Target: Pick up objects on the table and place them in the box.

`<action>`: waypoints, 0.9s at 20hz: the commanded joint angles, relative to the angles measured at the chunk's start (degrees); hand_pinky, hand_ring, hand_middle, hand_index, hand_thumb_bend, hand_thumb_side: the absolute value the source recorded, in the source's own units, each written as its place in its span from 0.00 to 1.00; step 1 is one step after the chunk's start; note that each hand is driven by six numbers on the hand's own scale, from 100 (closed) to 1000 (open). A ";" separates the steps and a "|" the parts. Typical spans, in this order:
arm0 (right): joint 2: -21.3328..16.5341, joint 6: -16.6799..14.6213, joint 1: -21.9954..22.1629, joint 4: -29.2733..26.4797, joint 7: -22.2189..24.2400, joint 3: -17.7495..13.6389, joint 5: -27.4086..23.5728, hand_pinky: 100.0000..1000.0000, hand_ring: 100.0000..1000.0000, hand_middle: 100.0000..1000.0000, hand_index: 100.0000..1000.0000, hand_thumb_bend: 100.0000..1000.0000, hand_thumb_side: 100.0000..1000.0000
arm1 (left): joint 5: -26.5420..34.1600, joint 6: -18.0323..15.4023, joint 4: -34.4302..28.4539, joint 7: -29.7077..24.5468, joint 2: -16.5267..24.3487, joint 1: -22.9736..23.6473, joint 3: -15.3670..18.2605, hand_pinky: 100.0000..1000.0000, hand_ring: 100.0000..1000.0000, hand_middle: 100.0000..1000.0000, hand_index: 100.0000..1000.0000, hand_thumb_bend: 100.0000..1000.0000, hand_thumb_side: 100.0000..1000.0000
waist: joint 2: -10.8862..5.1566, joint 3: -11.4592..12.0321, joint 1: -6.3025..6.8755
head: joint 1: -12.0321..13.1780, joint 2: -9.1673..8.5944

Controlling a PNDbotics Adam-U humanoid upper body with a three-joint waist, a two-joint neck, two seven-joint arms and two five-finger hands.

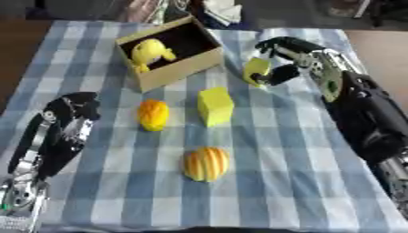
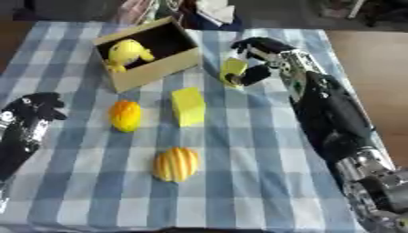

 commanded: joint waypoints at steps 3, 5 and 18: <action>-0.46 1.09 -0.90 0.44 -1.51 -0.81 1.44 0.78 0.73 0.77 0.92 0.24 0.40 | -0.12 0.05 -0.84 -0.05 0.28 -0.48 -0.02 0.70 0.56 0.59 0.75 0.11 0.67 | -1.17 0.12 0.69 | -0.17 0.27; -0.29 1.46 -0.80 0.80 -2.07 -0.95 1.73 0.78 0.72 0.74 0.90 0.22 0.37 | -0.11 0.06 -0.84 -0.07 0.27 -0.51 -0.03 0.70 0.56 0.59 0.75 0.11 0.67 | -1.15 0.20 0.72 | -0.24 0.27; 0.14 2.21 -0.30 -0.90 -11.28 -1.55 1.73 0.69 0.50 0.35 0.49 0.03 0.11 | 0.01 0.18 -0.91 0.03 0.24 -0.65 -0.01 0.70 0.55 0.59 0.75 0.10 0.67 | -1.10 0.34 0.84 | -0.29 0.27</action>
